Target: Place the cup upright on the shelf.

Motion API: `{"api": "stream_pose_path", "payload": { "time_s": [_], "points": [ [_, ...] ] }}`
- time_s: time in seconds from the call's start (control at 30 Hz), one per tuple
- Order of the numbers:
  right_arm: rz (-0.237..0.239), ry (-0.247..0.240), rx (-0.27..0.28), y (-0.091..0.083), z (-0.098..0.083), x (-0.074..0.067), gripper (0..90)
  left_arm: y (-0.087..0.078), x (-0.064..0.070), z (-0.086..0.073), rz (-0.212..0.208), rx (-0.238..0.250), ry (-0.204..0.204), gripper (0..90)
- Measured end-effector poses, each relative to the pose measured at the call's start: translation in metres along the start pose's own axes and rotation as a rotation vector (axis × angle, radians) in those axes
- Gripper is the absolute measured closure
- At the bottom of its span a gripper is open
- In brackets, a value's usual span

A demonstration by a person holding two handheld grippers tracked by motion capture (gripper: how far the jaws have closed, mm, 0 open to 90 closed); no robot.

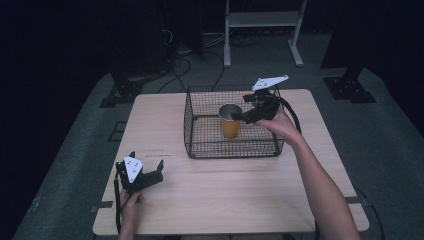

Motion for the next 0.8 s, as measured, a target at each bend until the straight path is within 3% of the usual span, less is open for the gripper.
{"api": "stream_pose_path", "payload": {
  "time_s": [0.5, 0.8],
  "points": [
    [0.015, 0.009, 0.001, -0.022, -0.019, -0.012, 1.7, 0.0, 0.0, 0.0, 0.002, -0.001, 0.002, 0.0],
    [0.035, -0.002, -0.009, -0.027, -0.023, -0.022, 1.7, 0.0, 0.0, 0.0, 0.001, -0.002, 0.004, 0.0]
  ]
}}
Point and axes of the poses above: each handheld gripper's, and its own axes: y roughly forward along the jaws, z roughly out of its top, x roughly to its right, the point moved 5 cm from there along y, roughly forward along the jaws, and after that the axes turned 8 degrees about -y, right-handed, at the moved point
